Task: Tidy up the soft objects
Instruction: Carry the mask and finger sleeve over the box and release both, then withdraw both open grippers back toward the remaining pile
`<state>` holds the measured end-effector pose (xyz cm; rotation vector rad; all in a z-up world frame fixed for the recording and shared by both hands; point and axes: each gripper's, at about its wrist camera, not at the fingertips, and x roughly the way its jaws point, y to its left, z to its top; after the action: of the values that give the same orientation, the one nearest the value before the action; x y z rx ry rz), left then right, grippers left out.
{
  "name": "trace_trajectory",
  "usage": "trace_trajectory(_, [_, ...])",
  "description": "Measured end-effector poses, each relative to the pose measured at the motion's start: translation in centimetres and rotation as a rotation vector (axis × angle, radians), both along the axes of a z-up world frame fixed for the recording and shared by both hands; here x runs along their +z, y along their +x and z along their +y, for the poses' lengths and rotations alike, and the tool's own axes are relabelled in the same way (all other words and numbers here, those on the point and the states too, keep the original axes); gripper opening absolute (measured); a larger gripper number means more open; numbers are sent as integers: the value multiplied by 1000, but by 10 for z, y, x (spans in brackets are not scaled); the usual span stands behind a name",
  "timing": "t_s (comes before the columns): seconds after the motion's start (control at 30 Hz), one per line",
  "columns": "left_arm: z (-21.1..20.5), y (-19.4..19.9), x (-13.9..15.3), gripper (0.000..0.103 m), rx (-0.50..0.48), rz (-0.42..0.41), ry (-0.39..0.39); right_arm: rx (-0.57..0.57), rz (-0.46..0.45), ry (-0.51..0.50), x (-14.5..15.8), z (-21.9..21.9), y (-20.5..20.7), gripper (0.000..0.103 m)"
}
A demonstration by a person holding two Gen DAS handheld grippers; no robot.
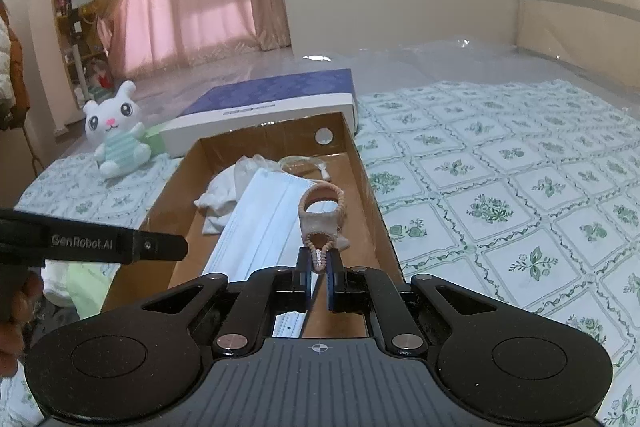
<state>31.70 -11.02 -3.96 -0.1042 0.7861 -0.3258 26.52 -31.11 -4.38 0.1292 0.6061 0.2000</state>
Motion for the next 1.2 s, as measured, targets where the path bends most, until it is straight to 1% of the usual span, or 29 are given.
trace_trajectory(0.07, [-1, -2, 1, 30, -4, -6, 14, -1, -1, 1, 1, 1, 1, 15])
trace_trajectory(0.13, [-1, -4, 1, 32, -12, -8, 17, -8, -7, -4, 3, 2, -1, 34])
trace_trajectory(0.2, [-2, -8, 2, 36, -21, -9, 21, -9, -13, 4, 4, 2, -3, 40])
trace_trajectory(0.23, [-2, -9, 2, 38, -22, -11, 25, -10, -13, 6, 5, 1, -5, 41])
trace_trajectory(0.3, [-2, -14, 4, 39, -25, -16, 31, -8, -4, 3, 6, 1, -7, 41])
trace_trajectory(0.47, [3, -29, 12, 45, -25, -23, 32, 1, 17, -9, 13, 3, -20, 42])
trace_trajectory(0.67, [19, -55, 28, 47, 4, -32, 41, -5, 34, 2, 24, 3, -37, 44])
trace_trajectory(0.93, [57, -103, 53, 49, 67, -41, 27, -12, 30, 20, 45, 9, -66, 47])
trace_trajectory(1.2, [96, -165, 71, 50, 152, -49, 39, 36, 15, 38, 65, 27, -105, 49])
